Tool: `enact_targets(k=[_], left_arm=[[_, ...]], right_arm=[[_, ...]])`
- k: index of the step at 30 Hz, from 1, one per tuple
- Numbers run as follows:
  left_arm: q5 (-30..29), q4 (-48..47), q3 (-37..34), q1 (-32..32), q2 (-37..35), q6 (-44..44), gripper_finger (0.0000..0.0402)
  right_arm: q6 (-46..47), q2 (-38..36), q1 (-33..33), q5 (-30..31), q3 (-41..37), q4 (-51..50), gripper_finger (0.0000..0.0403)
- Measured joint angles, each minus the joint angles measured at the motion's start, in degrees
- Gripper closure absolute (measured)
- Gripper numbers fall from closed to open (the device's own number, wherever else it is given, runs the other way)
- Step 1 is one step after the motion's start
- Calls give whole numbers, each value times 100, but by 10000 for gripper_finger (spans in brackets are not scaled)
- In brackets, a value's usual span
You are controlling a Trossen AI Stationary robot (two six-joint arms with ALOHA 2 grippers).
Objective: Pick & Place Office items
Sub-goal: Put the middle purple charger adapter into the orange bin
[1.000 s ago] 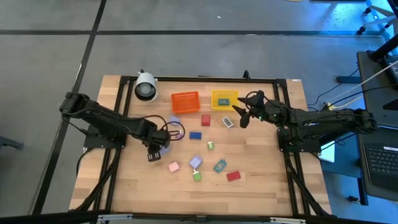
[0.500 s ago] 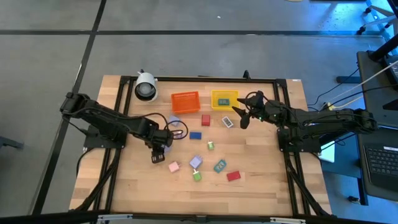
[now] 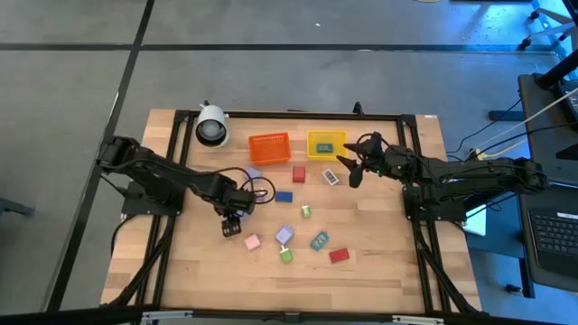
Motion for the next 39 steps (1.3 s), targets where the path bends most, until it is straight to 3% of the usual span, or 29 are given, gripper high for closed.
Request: enact_targets(k=[9, 27, 39], left_arm=[[-139, 33, -11, 4, 314, 276, 152], [-302, 388, -9, 160, 295, 471, 157], [-155, 502, -9, 160, 295, 467, 254]], right_arm=[[-42, 0, 4, -20, 0, -6, 170], [24, 0, 4, -170, 0, -8, 170], [59, 0, 4, -303, 0, -13, 170]])
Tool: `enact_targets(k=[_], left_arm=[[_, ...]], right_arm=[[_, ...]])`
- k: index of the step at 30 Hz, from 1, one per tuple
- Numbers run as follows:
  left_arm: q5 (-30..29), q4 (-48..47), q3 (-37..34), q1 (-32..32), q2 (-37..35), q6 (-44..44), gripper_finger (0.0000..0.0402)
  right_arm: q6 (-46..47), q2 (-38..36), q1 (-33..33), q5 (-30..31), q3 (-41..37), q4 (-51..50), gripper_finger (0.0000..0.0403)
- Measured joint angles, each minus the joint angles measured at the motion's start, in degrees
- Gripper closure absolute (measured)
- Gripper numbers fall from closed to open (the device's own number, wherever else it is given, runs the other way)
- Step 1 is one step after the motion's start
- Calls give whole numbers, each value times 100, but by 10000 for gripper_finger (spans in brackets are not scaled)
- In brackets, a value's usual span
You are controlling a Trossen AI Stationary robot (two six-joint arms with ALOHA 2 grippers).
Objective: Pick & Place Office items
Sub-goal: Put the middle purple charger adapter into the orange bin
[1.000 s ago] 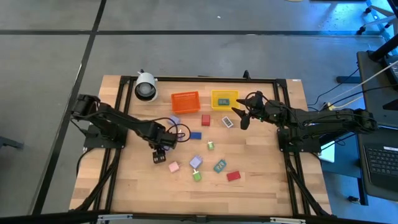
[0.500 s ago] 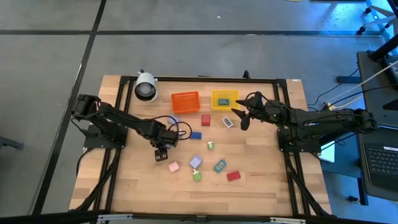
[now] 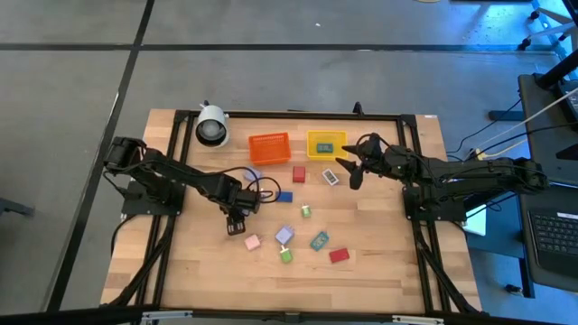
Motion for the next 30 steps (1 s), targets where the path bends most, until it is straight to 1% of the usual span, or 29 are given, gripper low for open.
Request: enact_targets(k=[4, 25, 30], left_arm=[[-59, 1, 0, 0, -9, -60, 283], [-211, 178, 2, 0, -9, -153, 284], [-330, 170, 194, 0, -9, -92, 284]], right_arm=[[17, 0, 20, -14, 0, 0, 170], [24, 0, 125, 6, 0, 2, 170], [24, 0, 125, 6, 0, 4, 170]])
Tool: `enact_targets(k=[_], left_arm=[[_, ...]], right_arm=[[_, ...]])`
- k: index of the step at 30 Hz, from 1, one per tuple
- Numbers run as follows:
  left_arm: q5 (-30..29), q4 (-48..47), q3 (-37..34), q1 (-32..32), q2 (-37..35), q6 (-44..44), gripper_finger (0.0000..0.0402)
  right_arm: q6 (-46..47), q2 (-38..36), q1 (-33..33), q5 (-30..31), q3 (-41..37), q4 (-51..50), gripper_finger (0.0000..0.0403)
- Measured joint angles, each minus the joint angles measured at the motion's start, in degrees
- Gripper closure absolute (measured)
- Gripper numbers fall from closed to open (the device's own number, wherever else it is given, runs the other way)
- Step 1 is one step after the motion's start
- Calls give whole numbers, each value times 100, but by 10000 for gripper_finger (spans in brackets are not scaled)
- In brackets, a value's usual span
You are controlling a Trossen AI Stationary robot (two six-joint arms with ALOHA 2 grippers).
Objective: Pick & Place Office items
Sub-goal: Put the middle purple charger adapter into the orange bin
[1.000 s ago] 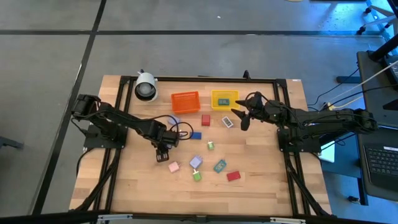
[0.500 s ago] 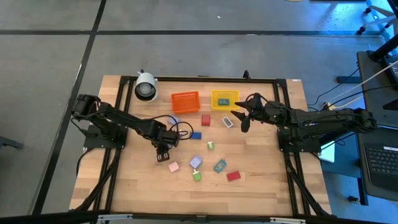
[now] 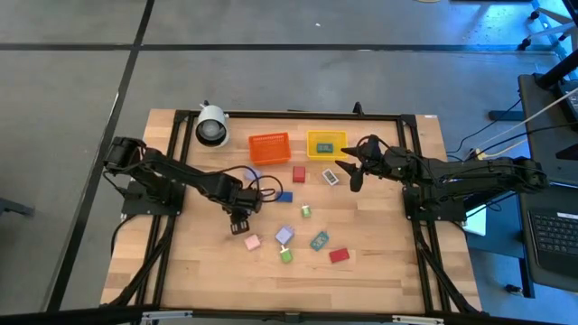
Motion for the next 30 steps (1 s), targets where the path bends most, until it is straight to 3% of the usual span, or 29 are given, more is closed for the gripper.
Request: enact_targets(k=[9, 16, 30], left_arm=[[-1216, -47, 898, 51, 0, 838, 284], [-2369, -87, 1167, 436, -24, 1103, 284], [-2765, 59, 1272, 1456, -28, 2013, 284]], right_arm=[[0, 0, 0, 0, 0, 1, 170], [-1, 0, 0, 0, 0, 5, 170], [0, 0, 0, -2, 0, 66, 169]])
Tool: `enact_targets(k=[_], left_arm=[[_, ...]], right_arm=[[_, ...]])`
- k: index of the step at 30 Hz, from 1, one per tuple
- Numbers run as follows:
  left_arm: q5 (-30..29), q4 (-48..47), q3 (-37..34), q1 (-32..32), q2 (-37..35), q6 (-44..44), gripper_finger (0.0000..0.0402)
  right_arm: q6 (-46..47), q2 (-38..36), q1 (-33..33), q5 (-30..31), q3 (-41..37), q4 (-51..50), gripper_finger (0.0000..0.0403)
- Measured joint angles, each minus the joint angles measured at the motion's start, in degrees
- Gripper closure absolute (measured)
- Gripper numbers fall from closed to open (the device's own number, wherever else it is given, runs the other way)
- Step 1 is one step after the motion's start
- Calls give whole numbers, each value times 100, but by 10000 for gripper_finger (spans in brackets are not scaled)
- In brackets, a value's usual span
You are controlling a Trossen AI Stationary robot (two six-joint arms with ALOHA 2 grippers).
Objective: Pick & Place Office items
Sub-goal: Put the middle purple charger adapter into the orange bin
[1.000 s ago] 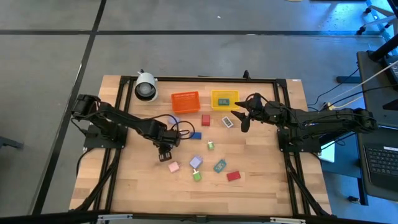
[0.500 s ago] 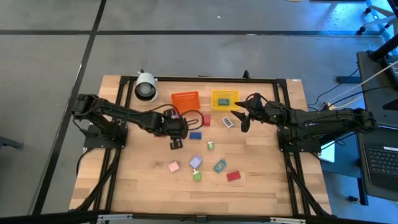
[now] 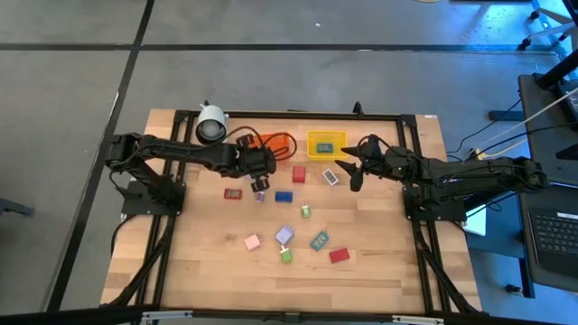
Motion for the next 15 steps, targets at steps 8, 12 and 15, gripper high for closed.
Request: enact_targets(k=[8, 12, 15], left_arm=[[270, 194, 1, 610, -4, 555, 284], [742, 197, 2, 899, -4, 692, 284], [968, 230, 2, 1075, -4, 773, 284]], right_arm=[[0, 0, 0, -7, 0, 39, 169], [2, 0, 0, -20, 0, 39, 169], [33, 0, 0, -20, 0, 39, 169]])
